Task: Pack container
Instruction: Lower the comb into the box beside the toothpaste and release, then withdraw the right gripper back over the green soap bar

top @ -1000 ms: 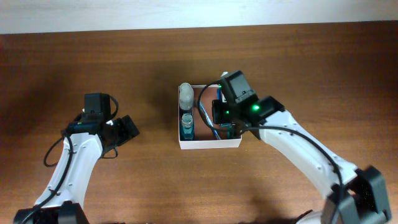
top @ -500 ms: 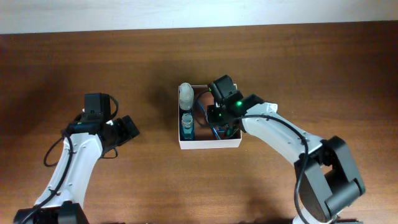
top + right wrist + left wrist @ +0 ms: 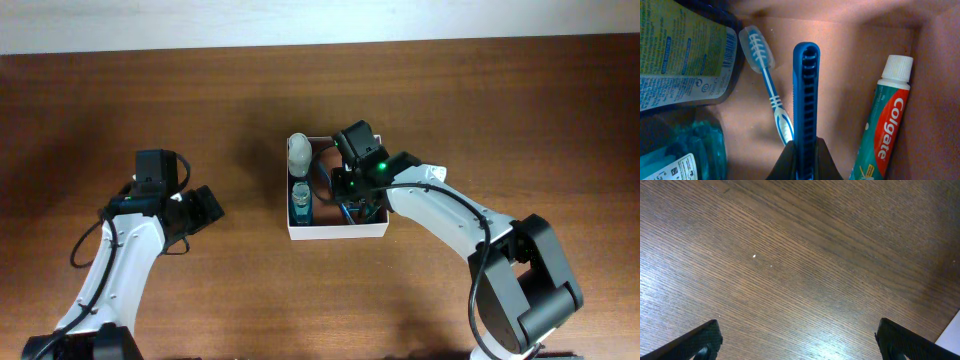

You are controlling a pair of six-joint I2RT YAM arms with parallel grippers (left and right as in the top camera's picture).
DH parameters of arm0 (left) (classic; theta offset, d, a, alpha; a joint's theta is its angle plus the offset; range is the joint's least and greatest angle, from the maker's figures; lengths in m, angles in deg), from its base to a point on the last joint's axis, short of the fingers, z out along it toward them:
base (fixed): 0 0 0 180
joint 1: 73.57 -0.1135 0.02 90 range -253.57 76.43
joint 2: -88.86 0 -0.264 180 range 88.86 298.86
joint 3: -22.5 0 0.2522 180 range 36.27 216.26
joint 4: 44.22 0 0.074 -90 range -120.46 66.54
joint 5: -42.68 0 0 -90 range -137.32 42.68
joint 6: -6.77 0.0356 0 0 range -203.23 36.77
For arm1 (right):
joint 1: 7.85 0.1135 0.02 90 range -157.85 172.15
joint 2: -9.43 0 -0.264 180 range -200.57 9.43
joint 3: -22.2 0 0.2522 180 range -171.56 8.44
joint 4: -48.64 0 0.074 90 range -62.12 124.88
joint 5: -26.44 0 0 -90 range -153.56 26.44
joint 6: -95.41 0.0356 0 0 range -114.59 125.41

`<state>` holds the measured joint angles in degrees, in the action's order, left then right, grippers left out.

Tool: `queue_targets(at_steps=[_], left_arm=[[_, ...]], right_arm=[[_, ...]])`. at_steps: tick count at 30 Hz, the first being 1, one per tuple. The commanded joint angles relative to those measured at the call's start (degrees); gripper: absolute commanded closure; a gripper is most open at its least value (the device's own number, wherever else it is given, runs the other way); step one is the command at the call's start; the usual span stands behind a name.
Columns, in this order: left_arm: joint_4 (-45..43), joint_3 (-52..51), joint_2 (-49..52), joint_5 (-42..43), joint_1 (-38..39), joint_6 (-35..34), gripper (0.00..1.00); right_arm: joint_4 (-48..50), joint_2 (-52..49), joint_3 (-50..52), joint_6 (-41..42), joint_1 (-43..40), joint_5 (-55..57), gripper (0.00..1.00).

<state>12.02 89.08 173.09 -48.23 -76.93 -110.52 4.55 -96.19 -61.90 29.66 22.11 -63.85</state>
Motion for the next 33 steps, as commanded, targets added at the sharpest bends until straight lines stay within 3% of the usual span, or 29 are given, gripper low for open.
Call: queue_targets(at_steps=[1, 6, 8, 9, 20, 33], left_arm=[[0.0, 0.09, 0.48, -0.42, -0.17, 0.11, 0.0], [0.0, 0.09, 0.48, -0.42, -0.17, 0.11, 0.0], [0.0, 0.09, 0.48, -0.42, -0.17, 0.11, 0.0], [0.0, 0.09, 0.48, -0.42, -0.17, 0.11, 0.0], [0.0, 0.09, 0.48, -0.42, -0.17, 0.11, 0.0], [0.0, 0.09, 0.48, -0.42, -0.17, 0.11, 0.0]], right_arm=[[0.17, -0.63, -0.92, 0.48, 0.46, -0.13, 0.96], [0.15, -0.63, -0.92, 0.48, 0.46, -0.15, 0.94], [0.15, -0.63, -0.92, 0.48, 0.48, -0.17, 0.83], [0.15, -0.63, -0.92, 0.48, 0.46, -0.2, 0.83], [0.09, 0.57, -1.51, 0.02, 0.42, -2.05, 0.83], [-11.67, 10.4, -11.61, -3.06, -1.27, -2.03, 0.83]])
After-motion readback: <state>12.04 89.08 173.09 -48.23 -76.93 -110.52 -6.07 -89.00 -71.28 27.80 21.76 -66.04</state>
